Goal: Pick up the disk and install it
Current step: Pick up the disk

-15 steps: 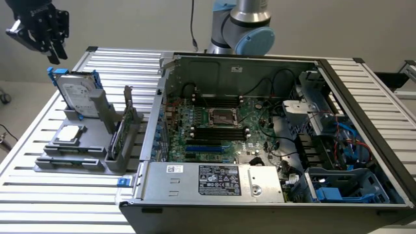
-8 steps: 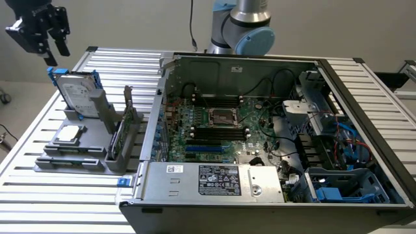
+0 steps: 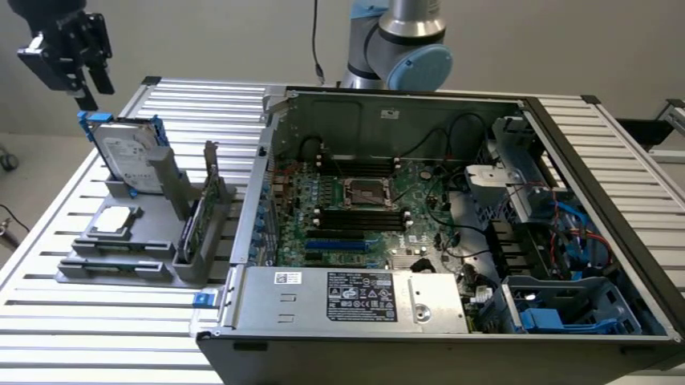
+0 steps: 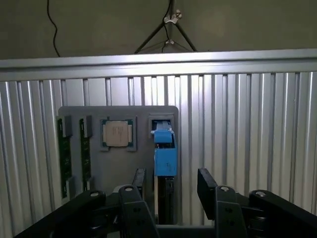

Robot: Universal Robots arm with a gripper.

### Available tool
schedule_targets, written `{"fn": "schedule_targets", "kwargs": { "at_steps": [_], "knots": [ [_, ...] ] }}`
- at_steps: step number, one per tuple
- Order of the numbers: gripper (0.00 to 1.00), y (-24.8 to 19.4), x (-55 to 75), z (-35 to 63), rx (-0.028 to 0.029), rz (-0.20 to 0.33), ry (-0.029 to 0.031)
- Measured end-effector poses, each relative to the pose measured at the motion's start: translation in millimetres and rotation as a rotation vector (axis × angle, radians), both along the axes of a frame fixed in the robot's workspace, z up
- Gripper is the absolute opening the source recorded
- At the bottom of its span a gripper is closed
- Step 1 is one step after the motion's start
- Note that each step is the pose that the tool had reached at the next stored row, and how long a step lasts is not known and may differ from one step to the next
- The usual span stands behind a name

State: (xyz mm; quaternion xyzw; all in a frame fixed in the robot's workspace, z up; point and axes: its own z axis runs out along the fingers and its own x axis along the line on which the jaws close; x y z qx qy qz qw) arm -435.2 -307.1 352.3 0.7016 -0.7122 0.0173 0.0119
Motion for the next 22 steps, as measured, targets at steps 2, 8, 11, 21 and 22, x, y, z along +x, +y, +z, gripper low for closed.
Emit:
{"fn": "schedule_targets", "kwargs": {
  "at_steps": [2,8,11,21,22],
  "knots": [
    [0.54,0.0,-1.0,-1.5,0.0011,0.021,-0.0002],
    [0.54,-1.9,-1.7,-3.5,0.0047,0.047,0.0000],
    [0.54,-3.5,-1.9,-4.6,0.0074,0.051,-0.0001],
    [0.54,-7.5,-2.1,-7.6,0.0174,0.056,-0.0003],
    [0.54,-7.8,-2.1,-7.9,0.0183,0.056,-0.0003]
  ]
}}
